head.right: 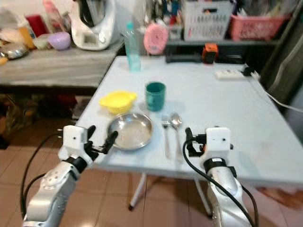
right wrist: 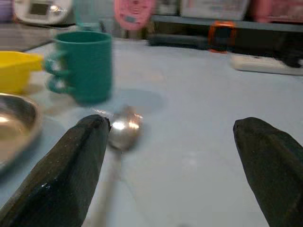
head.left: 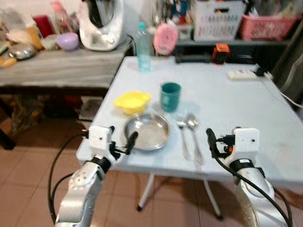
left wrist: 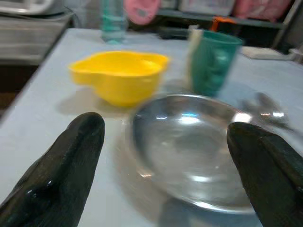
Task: Setting the table
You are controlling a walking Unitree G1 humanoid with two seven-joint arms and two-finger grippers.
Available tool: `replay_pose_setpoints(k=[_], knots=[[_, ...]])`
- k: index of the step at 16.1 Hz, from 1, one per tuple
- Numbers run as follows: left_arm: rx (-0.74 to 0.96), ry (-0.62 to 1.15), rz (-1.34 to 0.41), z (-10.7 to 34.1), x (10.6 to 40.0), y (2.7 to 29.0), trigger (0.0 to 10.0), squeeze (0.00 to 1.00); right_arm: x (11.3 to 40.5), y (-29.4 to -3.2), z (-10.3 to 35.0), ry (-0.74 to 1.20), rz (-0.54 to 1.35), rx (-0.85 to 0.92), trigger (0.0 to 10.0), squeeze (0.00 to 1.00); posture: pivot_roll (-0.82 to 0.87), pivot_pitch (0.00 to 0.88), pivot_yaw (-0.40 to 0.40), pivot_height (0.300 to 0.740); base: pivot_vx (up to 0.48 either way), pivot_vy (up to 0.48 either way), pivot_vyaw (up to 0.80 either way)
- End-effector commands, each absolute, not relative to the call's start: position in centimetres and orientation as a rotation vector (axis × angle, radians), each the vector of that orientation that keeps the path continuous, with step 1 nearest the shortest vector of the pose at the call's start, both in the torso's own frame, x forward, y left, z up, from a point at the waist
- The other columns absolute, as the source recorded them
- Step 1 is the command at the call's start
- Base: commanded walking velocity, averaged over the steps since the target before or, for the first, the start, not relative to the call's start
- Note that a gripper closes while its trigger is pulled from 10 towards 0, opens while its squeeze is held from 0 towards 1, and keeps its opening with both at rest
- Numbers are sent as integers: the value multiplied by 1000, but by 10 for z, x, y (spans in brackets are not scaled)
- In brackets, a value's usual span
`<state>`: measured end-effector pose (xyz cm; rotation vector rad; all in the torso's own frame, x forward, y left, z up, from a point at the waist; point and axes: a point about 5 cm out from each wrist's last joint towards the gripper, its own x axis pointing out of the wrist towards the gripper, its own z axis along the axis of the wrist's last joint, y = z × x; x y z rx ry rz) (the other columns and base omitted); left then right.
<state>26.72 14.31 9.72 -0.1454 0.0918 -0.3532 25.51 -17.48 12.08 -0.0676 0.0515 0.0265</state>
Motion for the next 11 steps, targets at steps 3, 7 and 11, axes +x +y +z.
replay_pose_setpoints(k=[3, 7, 11], knots=[[-132, 81, -315, 99, 266, 151, 10000, 0, 256, -165, 123, 42, 85, -67, 10000, 0, -110, 14, 59, 740, 0, 0, 0], [-103, 69, -298, 98, 259, 166, 10000, 0, 257, -150, 127, 28, 190, -69, 10000, 0, -104, 18, 57, 740, 0, 0, 0], [-104, 58, -284, 103, 258, 178, 10000, 0, 258, -143, 128, 22, 225, -77, 10000, 0, -94, 23, 56, 740, 0, 0, 0]])
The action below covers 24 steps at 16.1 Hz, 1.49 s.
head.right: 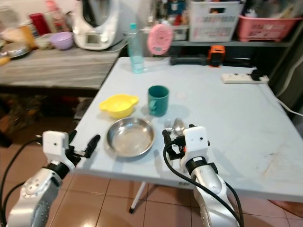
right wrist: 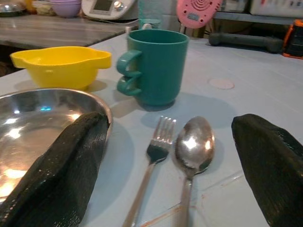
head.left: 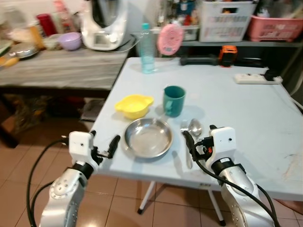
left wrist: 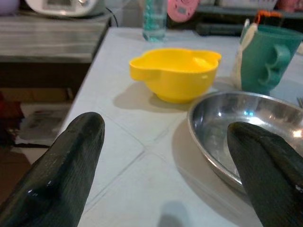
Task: Setting the table
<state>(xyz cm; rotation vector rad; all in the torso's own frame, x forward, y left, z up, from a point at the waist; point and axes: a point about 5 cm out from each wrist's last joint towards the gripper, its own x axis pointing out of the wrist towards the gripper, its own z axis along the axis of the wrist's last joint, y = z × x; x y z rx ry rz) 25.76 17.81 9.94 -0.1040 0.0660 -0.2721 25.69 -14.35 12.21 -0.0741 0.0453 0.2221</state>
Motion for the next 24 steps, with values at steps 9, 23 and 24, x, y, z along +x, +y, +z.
replay_pose_setpoints(k=[9, 23, 24], knots=[[-127, 173, -524, 93, 237, 177, 10000, 0, 280, -122, 139, 13, 317, 11, 10000, 0, -70, 46, 49, 740, 0, 0, 0], [-123, 237, -670, 66, 230, 192, 10000, 0, 293, -91, 106, 290, 341, 229, 10000, 0, -49, 42, 47, 740, 0, 0, 0], [-116, 246, -667, 62, 231, 196, 10000, 0, 296, -89, 108, 299, 340, 261, 10000, 0, -54, 43, 49, 740, 0, 0, 0]])
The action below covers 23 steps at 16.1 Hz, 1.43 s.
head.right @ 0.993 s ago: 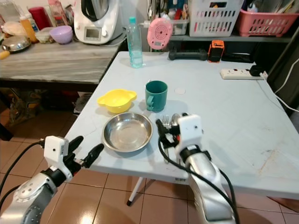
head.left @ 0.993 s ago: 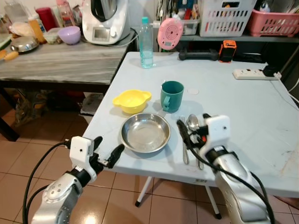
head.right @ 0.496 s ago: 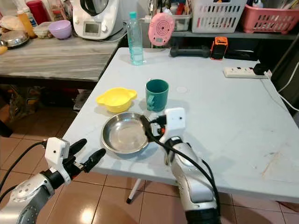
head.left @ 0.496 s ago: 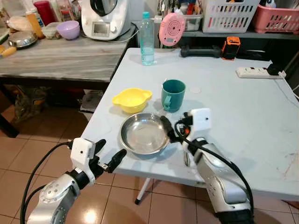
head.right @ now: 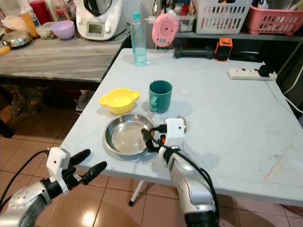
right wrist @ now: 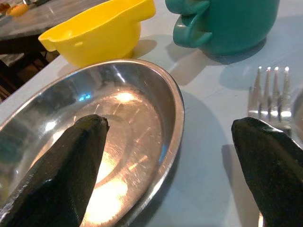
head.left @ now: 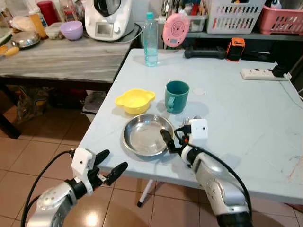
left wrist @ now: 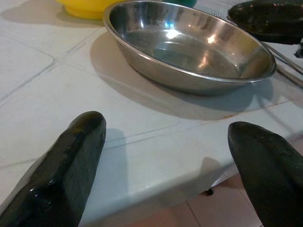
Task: Setting the table
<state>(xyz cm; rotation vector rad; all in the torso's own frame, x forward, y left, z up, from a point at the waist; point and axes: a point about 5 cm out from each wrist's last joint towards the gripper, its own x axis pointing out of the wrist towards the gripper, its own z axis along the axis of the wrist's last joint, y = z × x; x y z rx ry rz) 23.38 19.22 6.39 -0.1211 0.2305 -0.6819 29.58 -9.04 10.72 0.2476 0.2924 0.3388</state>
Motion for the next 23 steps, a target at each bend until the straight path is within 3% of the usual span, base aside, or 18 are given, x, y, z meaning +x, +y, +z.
replay_pose_setpoints(k=[1, 4, 5, 6, 9, 15, 18, 21, 23], knots=[[-112, 256, -664, 57, 235, 202, 10000, 0, 301, -85, 113, 291, 350, 273, 10000, 0, -54, 43, 49, 740, 0, 0, 0], [-110, 258, -673, 51, 238, 205, 10000, 0, 303, -77, 109, 351, 361, 297, 10000, 0, -59, 44, 55, 740, 0, 0, 0], [-108, 257, -679, 49, 237, 204, 10000, 0, 302, -73, 105, 382, 375, 296, 3373, 0, -56, 41, 56, 740, 0, 0, 0], [-109, 254, -686, 47, 234, 202, 10000, 0, 302, -71, 103, 400, 385, 296, 627, 0, -56, 41, 56, 740, 0, 0, 0], [-109, 235, -708, 42, 207, 189, 10000, 0, 302, -69, 95, 484, 388, 278, 0, 0, -50, 39, 51, 740, 0, 0, 0], [-114, 197, -750, 45, 120, 152, 10000, 0, 307, -77, 93, 509, 350, 248, 0, 0, -53, 41, 53, 740, 0, 0, 0], [-137, 111, -659, 65, 110, 143, 10000, 0, 307, -78, 93, 509, 346, 248, 0, 0, -54, 43, 54, 740, 0, 0, 0], [-75, -70, -425, 98, 121, 156, 10000, 0, 307, -79, 92, 501, 343, 247, 0, 0, -45, 42, 50, 740, 0, 0, 0], [-41, -102, -379, 102, 123, 151, 10000, 0, 306, -80, 91, 498, 344, 239, 0, 0, -45, 41, 48, 740, 0, 0, 0]])
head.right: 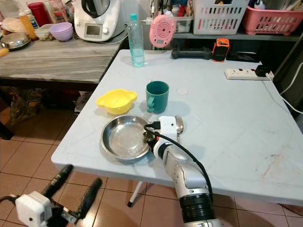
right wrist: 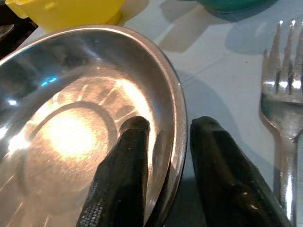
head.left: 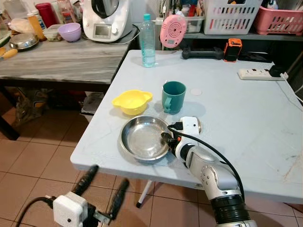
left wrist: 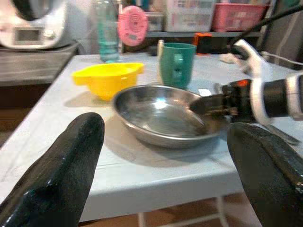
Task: Setting the table
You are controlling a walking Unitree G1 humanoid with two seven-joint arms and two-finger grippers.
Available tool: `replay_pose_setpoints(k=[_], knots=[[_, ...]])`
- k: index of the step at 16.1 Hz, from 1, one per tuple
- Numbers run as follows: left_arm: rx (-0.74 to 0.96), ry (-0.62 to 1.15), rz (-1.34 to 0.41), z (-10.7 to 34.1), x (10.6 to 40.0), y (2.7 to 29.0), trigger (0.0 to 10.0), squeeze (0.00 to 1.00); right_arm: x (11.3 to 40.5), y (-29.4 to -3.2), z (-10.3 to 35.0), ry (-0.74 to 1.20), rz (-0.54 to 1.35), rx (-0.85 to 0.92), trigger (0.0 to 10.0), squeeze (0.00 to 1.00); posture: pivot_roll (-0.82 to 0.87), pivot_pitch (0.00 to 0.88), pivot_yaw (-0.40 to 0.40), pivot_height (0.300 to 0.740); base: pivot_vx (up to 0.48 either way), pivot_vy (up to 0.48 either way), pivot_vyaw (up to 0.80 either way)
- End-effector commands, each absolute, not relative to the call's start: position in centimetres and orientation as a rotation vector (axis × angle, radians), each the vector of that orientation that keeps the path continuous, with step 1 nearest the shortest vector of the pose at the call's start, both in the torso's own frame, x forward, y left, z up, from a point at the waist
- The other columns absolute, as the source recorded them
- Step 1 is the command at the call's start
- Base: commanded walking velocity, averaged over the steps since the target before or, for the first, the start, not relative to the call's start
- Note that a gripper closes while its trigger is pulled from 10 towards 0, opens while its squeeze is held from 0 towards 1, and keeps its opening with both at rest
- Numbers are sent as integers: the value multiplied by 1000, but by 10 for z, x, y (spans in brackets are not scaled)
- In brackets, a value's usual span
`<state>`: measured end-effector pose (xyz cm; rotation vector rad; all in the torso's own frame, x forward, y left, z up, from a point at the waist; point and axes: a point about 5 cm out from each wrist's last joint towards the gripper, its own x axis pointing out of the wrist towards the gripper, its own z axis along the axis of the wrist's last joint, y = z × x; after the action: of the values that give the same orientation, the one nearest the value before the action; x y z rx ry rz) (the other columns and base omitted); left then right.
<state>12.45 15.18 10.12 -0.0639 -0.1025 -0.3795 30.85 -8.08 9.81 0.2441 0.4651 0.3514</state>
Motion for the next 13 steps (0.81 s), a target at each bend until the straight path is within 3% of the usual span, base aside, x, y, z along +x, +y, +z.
replay_pose_setpoints(k=[1, 2, 3, 5, 9, 13], knots=[[-20, -102, -383, 100, 182, 161, 10000, 0, 306, -80, 91, 497, 345, 234, 0, 0, -47, 36, 46, 740, 0, 0, 0], [47, -131, -351, 134, 288, 177, 10000, 0, 307, -79, 92, 489, 349, 223, 0, 0, -47, 36, 46, 740, 0, 0, 0], [57, -142, -333, 150, 311, 181, 10000, 0, 307, -79, 92, 486, 351, 220, 0, 0, -47, 36, 46, 740, 0, 0, 0], [131, -200, -268, 166, 327, 193, 10000, 0, 307, -81, 93, 474, 348, 211, 0, 0, -59, 33, 50, 740, 0, 0, 0], [125, -239, -295, 181, 351, 186, 10000, 0, 303, -86, 88, 487, 308, 200, 0, 0, -80, 31, 66, 740, 0, 0, 0], [166, -168, -429, 152, 337, 176, 10000, 0, 301, -92, 85, 495, 265, 219, 0, 0, -83, 31, 72, 740, 0, 0, 0]])
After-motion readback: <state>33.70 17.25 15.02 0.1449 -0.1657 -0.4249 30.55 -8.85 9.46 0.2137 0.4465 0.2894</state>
